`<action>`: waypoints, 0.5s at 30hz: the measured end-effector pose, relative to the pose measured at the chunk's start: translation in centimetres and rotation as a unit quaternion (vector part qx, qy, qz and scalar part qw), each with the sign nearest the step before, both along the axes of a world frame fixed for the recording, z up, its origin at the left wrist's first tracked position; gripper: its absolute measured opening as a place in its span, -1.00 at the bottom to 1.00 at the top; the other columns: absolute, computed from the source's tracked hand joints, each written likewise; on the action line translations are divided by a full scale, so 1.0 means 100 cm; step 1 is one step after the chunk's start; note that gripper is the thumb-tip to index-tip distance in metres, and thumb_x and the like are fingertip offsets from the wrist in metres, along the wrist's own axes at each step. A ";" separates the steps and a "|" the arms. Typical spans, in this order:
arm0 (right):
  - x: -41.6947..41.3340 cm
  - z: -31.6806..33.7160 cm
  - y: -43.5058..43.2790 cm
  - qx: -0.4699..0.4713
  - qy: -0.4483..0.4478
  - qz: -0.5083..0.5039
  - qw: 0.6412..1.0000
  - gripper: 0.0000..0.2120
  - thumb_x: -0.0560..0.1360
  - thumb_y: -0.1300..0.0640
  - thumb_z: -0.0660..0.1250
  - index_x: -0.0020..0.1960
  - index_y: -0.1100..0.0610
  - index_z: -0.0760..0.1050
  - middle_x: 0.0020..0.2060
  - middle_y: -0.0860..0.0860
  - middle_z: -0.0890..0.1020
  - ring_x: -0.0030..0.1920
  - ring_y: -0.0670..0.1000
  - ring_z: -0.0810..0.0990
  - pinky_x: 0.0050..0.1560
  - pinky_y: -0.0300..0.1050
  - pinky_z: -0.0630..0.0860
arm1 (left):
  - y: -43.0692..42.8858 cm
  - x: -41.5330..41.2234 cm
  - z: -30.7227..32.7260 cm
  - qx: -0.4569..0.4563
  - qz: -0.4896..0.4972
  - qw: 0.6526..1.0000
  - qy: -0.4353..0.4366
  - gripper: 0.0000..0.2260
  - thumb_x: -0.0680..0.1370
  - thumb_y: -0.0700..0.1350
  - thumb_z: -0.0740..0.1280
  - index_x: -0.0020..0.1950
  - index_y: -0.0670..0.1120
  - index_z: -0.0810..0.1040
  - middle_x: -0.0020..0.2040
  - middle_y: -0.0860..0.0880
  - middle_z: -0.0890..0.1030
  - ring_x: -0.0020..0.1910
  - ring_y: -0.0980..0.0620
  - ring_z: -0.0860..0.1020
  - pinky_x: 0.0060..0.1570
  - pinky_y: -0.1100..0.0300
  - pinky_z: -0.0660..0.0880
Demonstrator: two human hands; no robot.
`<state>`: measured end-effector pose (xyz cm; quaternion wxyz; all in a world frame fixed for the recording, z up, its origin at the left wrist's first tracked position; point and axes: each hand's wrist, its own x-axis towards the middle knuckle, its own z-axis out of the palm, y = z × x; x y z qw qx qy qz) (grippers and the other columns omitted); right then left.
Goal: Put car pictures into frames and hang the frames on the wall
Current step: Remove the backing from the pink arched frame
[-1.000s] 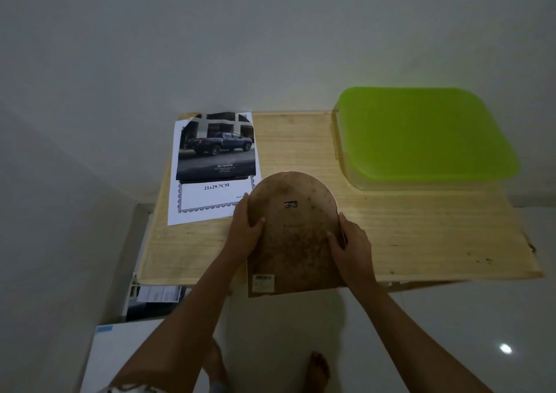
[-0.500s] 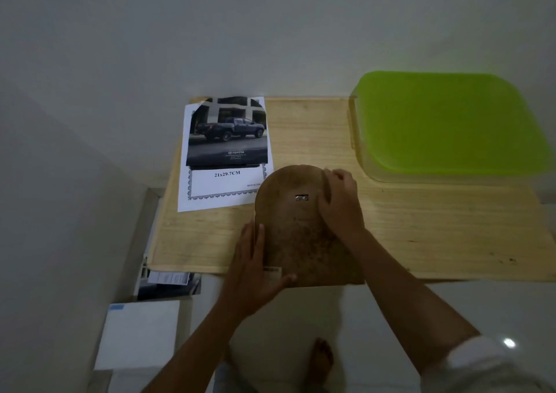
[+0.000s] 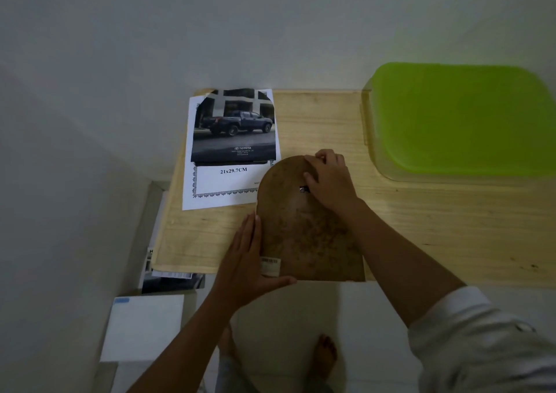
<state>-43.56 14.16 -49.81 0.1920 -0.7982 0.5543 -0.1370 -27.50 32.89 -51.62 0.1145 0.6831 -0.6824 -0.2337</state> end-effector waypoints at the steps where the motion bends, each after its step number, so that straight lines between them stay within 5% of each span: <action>1: 0.002 -0.001 0.000 0.002 0.003 -0.005 1.000 -0.62 0.52 0.04 0.21 0.32 0.08 0.39 0.25 0.11 0.39 0.24 0.13 0.33 0.22 0.02 0.38 | 0.000 0.000 0.000 0.001 0.001 1.000 0.000 0.16 0.22 0.57 0.14 0.50 -0.13 -0.27 0.53 -0.04 -0.22 0.51 0.07 -0.22 0.46 0.12 -0.11; 15: 0.023 0.009 -0.010 0.031 0.018 -0.071 0.997 -0.70 0.48 -0.02 0.26 0.13 0.13 0.44 0.12 0.16 0.42 0.17 0.14 0.32 0.12 -0.02 0.34 | 0.000 -0.002 0.000 0.001 0.008 1.000 -0.009 0.17 0.20 0.58 0.11 0.49 -0.12 -0.29 0.53 -0.04 -0.23 0.50 0.09 -0.24 0.43 0.20 -0.21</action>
